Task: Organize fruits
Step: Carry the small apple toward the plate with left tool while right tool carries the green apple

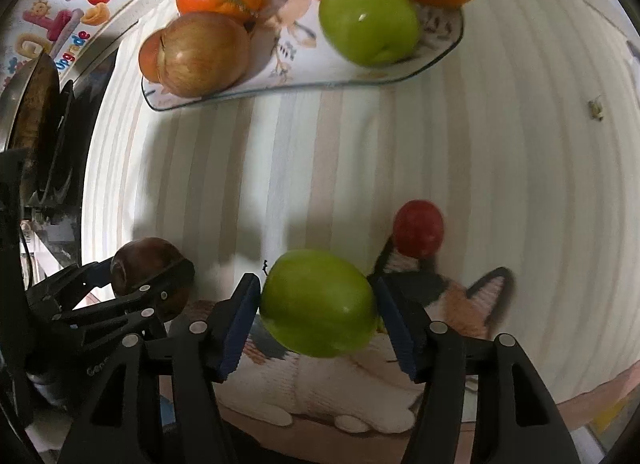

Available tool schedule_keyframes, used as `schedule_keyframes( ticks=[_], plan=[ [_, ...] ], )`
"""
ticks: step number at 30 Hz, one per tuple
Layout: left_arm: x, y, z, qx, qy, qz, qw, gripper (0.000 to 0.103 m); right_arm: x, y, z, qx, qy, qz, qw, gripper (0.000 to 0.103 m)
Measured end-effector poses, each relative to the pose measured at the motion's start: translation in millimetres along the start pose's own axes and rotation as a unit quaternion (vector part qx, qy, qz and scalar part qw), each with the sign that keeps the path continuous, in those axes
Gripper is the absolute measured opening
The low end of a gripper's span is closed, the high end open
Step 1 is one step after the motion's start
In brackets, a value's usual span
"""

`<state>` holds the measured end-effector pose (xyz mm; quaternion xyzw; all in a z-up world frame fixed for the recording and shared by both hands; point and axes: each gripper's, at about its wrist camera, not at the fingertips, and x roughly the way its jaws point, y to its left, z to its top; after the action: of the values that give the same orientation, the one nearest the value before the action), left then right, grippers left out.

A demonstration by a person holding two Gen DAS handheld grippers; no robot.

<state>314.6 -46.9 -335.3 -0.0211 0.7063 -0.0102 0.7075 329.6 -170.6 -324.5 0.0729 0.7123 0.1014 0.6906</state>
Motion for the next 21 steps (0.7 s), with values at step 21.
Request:
schedule_keyframes(
  ticks=[21],
  plan=[
    [-122, 52, 99, -0.055, -0.089, -0.073, 0.9918, 0.065, -74, 11, 93, 0.032, -0.103, 0.051, 0.993, 0.063]
  ],
)
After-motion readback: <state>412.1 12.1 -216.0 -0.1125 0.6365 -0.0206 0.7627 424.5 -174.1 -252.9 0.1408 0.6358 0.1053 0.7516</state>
